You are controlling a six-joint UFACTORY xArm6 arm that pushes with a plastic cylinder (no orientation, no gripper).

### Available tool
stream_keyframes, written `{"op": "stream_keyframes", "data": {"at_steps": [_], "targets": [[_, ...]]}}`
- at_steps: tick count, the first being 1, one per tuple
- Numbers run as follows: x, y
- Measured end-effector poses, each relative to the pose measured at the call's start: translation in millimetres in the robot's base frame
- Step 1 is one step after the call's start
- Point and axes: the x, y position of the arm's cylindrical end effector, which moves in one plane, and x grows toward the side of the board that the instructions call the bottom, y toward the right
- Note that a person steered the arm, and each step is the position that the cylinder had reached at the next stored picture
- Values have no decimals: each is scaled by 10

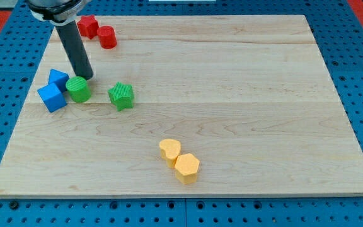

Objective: Slide the green star towards group of blocks

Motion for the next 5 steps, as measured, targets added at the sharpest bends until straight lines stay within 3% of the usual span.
{"op": "stream_keyframes", "data": {"at_steps": [1, 2, 3, 5], "targets": [[-68, 931], [48, 1310], [208, 1393], [556, 649]]}}
